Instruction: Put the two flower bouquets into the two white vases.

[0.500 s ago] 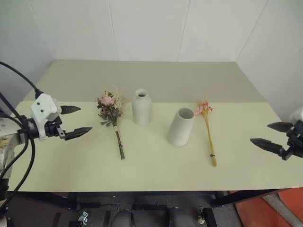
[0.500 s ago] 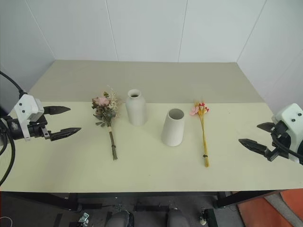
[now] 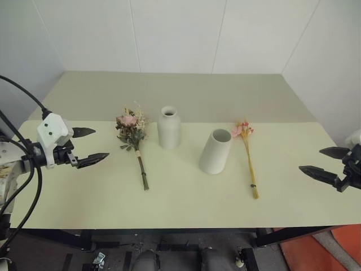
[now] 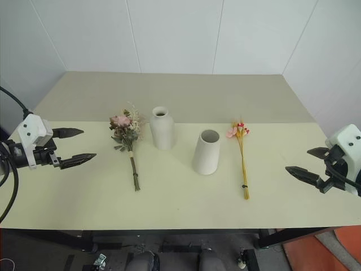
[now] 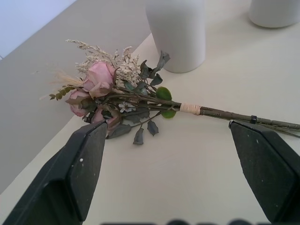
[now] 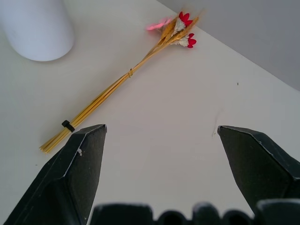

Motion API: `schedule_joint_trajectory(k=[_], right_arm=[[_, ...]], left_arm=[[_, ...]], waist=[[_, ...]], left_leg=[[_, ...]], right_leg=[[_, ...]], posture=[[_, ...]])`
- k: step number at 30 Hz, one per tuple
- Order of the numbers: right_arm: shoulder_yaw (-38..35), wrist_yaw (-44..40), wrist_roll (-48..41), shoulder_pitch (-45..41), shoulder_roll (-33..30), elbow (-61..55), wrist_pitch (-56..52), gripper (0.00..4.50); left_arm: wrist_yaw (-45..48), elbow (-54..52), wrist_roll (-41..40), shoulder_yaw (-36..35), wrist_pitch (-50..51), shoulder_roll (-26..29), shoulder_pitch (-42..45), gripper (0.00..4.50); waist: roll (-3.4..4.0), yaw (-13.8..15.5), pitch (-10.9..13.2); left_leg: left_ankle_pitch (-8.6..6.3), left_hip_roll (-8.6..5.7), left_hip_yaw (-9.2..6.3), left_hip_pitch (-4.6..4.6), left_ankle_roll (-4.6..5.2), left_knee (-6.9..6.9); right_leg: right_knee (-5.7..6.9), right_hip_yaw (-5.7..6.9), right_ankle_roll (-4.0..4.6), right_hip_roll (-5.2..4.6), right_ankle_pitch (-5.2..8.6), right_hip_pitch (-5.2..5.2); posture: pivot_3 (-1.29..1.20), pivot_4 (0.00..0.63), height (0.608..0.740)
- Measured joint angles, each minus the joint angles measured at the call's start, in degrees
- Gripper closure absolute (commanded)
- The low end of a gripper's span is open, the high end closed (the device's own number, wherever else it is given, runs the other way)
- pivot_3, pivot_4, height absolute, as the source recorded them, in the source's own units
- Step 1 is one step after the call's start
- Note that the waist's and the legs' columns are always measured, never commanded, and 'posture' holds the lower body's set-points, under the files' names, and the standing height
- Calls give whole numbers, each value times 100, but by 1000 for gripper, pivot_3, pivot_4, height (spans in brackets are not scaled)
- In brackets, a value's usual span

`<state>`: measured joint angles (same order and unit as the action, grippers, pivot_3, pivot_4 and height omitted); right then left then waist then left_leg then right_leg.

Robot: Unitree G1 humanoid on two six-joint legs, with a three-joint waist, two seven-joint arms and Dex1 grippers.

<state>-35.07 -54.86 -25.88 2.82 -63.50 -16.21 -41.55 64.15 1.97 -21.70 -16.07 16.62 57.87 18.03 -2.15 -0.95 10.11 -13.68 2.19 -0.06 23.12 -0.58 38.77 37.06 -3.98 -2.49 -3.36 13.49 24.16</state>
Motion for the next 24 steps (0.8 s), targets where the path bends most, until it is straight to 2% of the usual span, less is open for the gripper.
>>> schedule_joint_trajectory(k=[2,4,8,11,15,18,24], right_arm=[[1,3,0,-17,0,0,0,60],[22,17,-3,-61,0,-3,0,60],[110,50,-173,-476,0,-219,-95,60],[406,90,-487,-997,-23,-584,-293,60],[1047,164,-768,-1713,-52,-849,-457,60],[1456,229,-879,-2254,-54,-954,-482,60],[2013,243,-1036,-3046,-65,-1030,-506,60]], left_arm=[[-194,-32,-4,0,210,-51,16,0],[-760,-255,-17,56,889,-301,208,0],[-2259,-1447,-272,392,3451,-922,696,0],[-3300,-2287,-329,549,5185,-1660,1134,0],[-4328,-2570,-98,598,6889,-2537,1880,0],[-4996,-2561,144,701,7483,-2991,2232,0],[-6042,-1911,437,642,7561,-3794,2354,0]], waist=[[0,0,0],[-1,11,0],[-3,17,0],[-5,-10,1],[-5,-32,1],[-5,-29,1],[-5,13,1]], left_leg=[[0,0,0,-1,0,0],[0,-1,-3,1,0,6],[0,-5,-9,10,0,16],[0,-5,-14,9,0,15],[0,-12,-18,2,0,15],[0,-14,-20,3,0,14],[0,-18,-23,10,0,12]], right_leg=[[0,0,0,0,0,0],[3,1,-2,0,-1,-3],[2,1,-12,-3,-6,-5],[5,0,-11,1,-6,-2],[7,-1,-10,1,-8,-7],[4,-1,-10,-1,-7,-6],[3,0,-9,-8,-8,1]], posture=[[0,150,740],[0,150,740],[0,150,740],[0,150,740],[0,150,740],[0,150,740],[0,150,740]])
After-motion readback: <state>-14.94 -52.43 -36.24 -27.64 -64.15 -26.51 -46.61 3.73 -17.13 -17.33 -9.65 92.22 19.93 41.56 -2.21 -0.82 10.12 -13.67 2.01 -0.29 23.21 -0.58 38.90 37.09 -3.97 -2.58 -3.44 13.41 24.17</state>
